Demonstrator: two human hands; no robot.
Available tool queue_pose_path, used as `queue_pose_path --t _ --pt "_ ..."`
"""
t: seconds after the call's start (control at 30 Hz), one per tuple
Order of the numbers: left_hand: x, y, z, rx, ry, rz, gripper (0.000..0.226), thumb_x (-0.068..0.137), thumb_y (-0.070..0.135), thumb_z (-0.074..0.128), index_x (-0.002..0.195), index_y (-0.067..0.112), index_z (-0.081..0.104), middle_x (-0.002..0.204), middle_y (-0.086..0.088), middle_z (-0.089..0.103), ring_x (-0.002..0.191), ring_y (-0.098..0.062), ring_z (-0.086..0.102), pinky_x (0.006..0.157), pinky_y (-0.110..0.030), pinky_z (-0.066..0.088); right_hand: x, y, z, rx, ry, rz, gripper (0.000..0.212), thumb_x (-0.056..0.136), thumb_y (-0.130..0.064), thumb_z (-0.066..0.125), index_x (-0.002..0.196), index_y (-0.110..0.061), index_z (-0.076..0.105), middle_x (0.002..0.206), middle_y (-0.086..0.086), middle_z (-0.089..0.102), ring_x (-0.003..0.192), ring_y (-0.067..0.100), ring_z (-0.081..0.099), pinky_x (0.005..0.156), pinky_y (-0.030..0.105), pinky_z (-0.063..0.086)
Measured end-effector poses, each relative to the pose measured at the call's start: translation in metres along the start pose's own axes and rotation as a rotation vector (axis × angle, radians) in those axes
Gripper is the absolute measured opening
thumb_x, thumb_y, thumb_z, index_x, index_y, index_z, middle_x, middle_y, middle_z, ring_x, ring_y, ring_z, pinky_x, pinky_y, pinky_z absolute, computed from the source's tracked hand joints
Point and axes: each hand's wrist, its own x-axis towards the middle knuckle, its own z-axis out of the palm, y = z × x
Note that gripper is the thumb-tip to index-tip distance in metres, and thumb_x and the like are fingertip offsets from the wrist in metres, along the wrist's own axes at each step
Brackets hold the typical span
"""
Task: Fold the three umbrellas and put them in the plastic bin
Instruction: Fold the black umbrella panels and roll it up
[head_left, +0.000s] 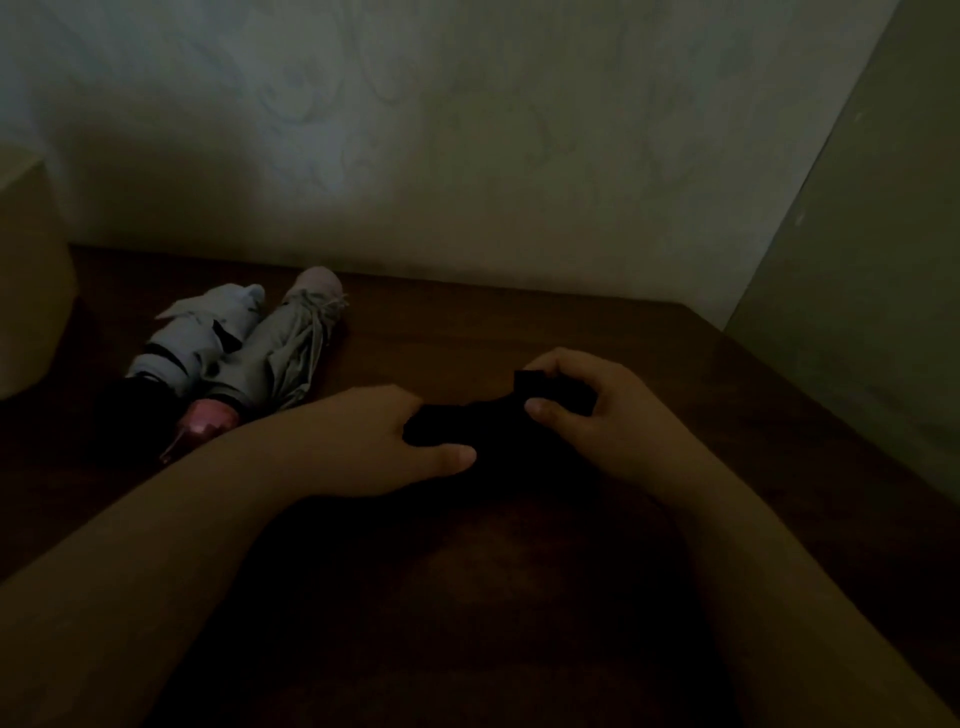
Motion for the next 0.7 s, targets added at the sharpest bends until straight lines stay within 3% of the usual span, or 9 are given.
queue_pose_path --t 0.07,0.13,0.2,0.3,0.37,0.53,0.7 --pt "0.000 0.001 0.001 0.016 0.004 0.008 0.056 0.083 0.062 0.046 0.121 0.022 0.049 0.120 0.003 0.055 0.099 -0.012 0.056 0.085 -0.029 0.049 0.002 0.000 0.002 -0.171 0.119 -0.113 0.027 0.087 -0.022 0.065 0.083 -0.047 0.055 0.098 -0.027 0.054 0.113 0.006 0.047 0.102 0.039 0.035" --pt "-0.002 0.002 0.003 0.038 0.034 0.035 0.060 0.086 0.058 0.046 0.131 0.019 0.043 0.130 0.003 0.051 0.108 -0.013 0.054 0.090 -0.028 0.047 0.001 -0.001 0.002 -0.263 0.238 -0.219 0.017 0.081 -0.030 0.067 0.082 -0.045 0.060 0.093 -0.032 0.051 0.111 0.005 0.045 0.100 0.041 0.029" --pt "-0.002 0.002 0.004 0.045 0.067 0.072 0.059 0.087 0.057 0.048 0.130 0.018 0.042 0.128 0.002 0.053 0.105 -0.012 0.055 0.087 -0.028 0.047 -0.003 -0.003 -0.001 -0.276 0.304 -0.325 0.007 0.077 -0.041 0.062 0.083 -0.040 0.064 0.090 -0.032 0.051 0.102 0.001 0.044 0.093 0.031 0.033" --pt "-0.002 -0.002 0.003 0.006 0.085 0.072 0.056 0.087 0.055 0.049 0.127 0.017 0.039 0.119 0.001 0.054 0.097 -0.015 0.058 0.081 -0.030 0.049 -0.011 -0.010 -0.005 -0.265 0.365 -0.464 0.020 0.079 -0.037 0.057 0.085 -0.025 0.072 0.090 -0.021 0.058 0.097 -0.001 0.045 0.087 0.009 0.034" --pt "-0.003 -0.004 0.001 -0.053 0.102 0.092 0.046 0.087 0.053 0.051 0.119 0.021 0.043 0.104 0.004 0.057 0.081 -0.011 0.058 0.068 -0.028 0.048 -0.016 -0.016 -0.004 -0.285 0.390 -0.504 0.020 0.082 -0.032 0.058 0.087 -0.020 0.074 0.092 -0.016 0.061 0.094 0.002 0.050 0.083 0.008 0.038" --pt "0.001 -0.001 0.008 -0.061 0.021 0.161 0.042 0.088 0.050 0.052 0.124 0.032 0.038 0.103 0.013 0.054 0.078 -0.002 0.056 0.066 -0.021 0.048 -0.017 -0.019 0.006 -0.289 0.288 -0.452 0.024 0.086 -0.031 0.052 0.091 -0.018 0.070 0.088 -0.011 0.068 0.089 0.002 0.059 0.077 0.012 0.044" --pt "0.006 -0.005 0.010 -0.039 0.124 0.222 0.042 0.090 0.045 0.052 0.127 0.031 0.038 0.109 0.010 0.055 0.079 0.001 0.055 0.062 -0.014 0.044 -0.022 -0.025 0.007 -0.235 0.148 -0.413 0.020 0.086 -0.039 0.046 0.093 -0.030 0.064 0.084 -0.016 0.066 0.081 -0.001 0.061 0.068 0.012 0.046"
